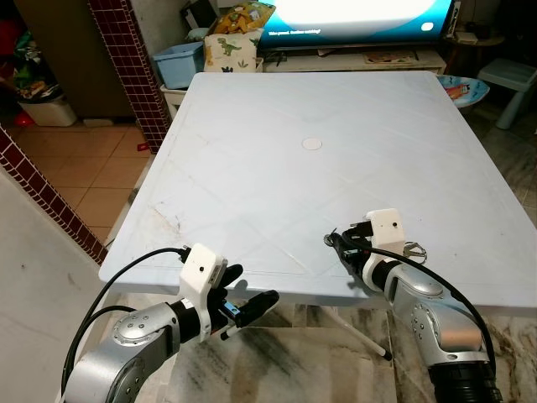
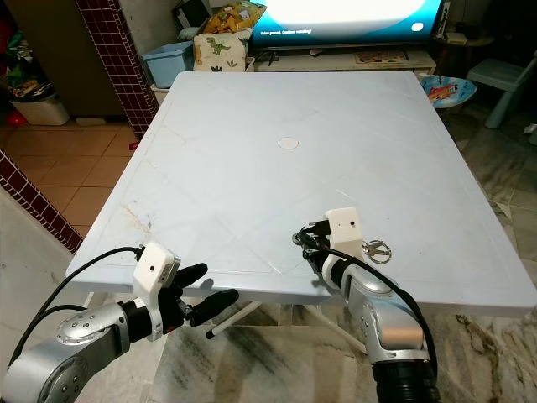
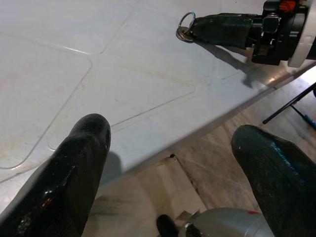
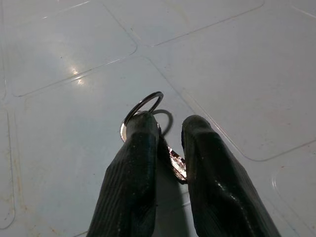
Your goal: Hang keys on a hook
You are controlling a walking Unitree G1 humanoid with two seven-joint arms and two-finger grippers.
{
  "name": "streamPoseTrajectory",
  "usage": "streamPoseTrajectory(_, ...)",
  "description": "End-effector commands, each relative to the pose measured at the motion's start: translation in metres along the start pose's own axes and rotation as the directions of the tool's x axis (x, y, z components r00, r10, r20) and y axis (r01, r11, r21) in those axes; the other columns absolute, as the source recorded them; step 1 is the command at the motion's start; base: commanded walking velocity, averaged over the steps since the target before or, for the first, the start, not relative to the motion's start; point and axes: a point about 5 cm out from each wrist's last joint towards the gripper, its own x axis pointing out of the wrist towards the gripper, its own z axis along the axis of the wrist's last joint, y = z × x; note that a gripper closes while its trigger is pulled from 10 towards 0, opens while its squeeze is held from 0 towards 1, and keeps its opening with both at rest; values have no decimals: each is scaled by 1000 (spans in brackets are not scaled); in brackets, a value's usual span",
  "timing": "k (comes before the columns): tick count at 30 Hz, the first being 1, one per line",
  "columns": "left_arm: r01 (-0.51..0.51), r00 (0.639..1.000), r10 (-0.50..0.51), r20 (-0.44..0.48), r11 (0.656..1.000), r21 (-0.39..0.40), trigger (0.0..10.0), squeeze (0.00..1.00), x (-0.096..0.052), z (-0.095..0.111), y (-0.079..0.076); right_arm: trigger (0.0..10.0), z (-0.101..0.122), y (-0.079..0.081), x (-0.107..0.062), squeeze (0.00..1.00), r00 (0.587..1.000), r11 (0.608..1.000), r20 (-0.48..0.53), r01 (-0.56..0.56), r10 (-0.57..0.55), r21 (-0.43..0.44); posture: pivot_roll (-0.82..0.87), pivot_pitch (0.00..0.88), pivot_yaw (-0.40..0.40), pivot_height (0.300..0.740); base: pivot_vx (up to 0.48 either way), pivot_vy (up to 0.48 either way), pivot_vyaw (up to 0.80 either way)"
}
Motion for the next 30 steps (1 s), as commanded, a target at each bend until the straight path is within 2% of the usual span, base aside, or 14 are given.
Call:
streamPoseTrajectory(1,-24,1000,24,8,1000,17,10000,0,-1,3,2,0,-27,-2,1,0,990,999,-137,30,-28,16,22,95,69,740,0,0,0)
streamPoseTrajectory(9,-35,999,35,12,999,19,10000,0,-2,2,3,0,-26,-8,1,0,986,996,-139,88,-87,-4,21,94,69,740,0,0,0)
streamPoseTrajectory(12,-19,1000,19,13,1000,14,10000,0,-1,3,2,0,-23,-14,2,0,981,990,-128,143,-144,-12,21,94,69,740,0,0,0)
streamPoseTrajectory(19,4,1000,-4,4,1000,17,10000,0,-2,3,0,0,-17,-19,2,0,976,982,-110,186,-187,-26,20,91,71,740,0,0,0)
streamPoseTrajectory(22,0,1000,0,5,1000,21,10000,0,-1,3,1,0,-10,-21,4,0,974,975,-69,213,-217,-60,20,91,71,740,0,0,0)
streamPoseTrajectory(24,-9,1000,9,8,1000,27,10000,0,-1,4,3,0,-1,-22,4,0,970,966,-6,243,-244,-85,20,91,71,740,0,0,0)
streamPoseTrajectory(25,-18,1000,17,15,999,31,10000,0,-1,5,4,0,12,-23,3,0,957,947,89,287,-276,-144,19,88,73,740,0,0,0)
streamPoseTrajectory(27,-25,999,25,21,999,33,10000,0,0,6,5,0,24,-24,2,0,937,919,180,335,-301,-207,19,88,73,740,0,0,0)
streamPoseTrajectory(28,-34,999,33,28,999,40,10000,0,0,7,6,0,34,-26,0,0,912,884,254,386,-323,-263,19,88,73,740,0,0,0)
streamPoseTrajectory(30,-41,999,40,34,998,41,10000,0,0,8,7,0,41,-27,-2,0,893,854,302,422,-334,-304,19,88,73,740,0,0,0)
